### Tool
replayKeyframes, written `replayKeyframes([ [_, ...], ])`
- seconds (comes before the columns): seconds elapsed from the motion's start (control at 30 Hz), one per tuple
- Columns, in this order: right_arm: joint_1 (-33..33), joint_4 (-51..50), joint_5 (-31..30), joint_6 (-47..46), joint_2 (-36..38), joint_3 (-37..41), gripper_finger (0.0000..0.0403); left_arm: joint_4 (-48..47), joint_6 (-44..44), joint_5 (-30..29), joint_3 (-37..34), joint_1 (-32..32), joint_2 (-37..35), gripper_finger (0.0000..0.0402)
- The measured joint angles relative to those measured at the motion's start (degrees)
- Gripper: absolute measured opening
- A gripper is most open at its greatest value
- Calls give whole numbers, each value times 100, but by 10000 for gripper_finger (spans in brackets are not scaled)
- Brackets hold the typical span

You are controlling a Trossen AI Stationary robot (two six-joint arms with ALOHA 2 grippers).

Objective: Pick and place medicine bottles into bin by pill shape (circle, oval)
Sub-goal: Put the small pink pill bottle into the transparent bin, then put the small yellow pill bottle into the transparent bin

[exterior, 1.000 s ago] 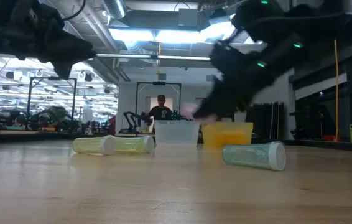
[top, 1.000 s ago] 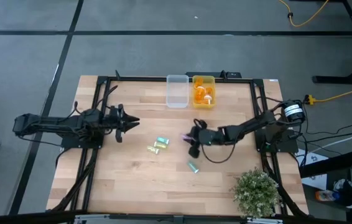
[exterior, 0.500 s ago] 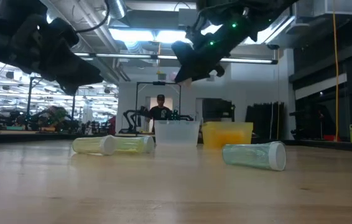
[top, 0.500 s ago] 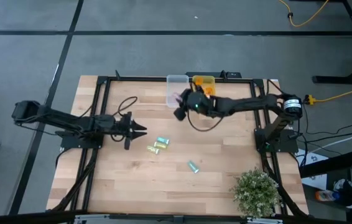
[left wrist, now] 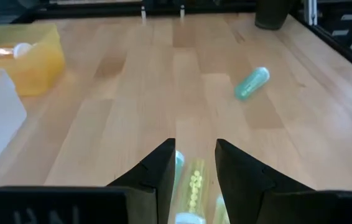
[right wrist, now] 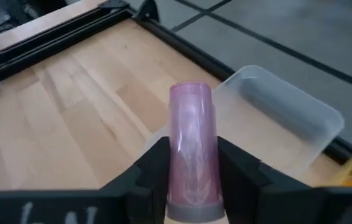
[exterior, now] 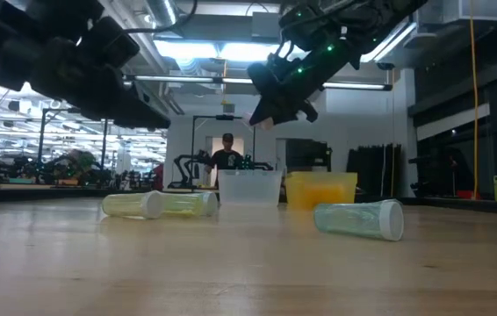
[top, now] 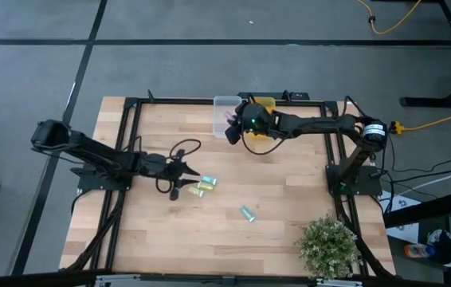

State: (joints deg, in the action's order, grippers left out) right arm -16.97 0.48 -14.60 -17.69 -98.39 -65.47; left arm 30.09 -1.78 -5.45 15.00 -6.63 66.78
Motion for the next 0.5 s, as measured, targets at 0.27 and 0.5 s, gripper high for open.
replayKeyframes([
  [0.27, -265, 140, 265, -9, 0, 0, 183, -18, -4, 0, -2, 0, 142, 108],
  [0.5, -308, 637, 287, -17, 0, 0, 208, -132, -42, 0, -2, -2, 142, 108],
])
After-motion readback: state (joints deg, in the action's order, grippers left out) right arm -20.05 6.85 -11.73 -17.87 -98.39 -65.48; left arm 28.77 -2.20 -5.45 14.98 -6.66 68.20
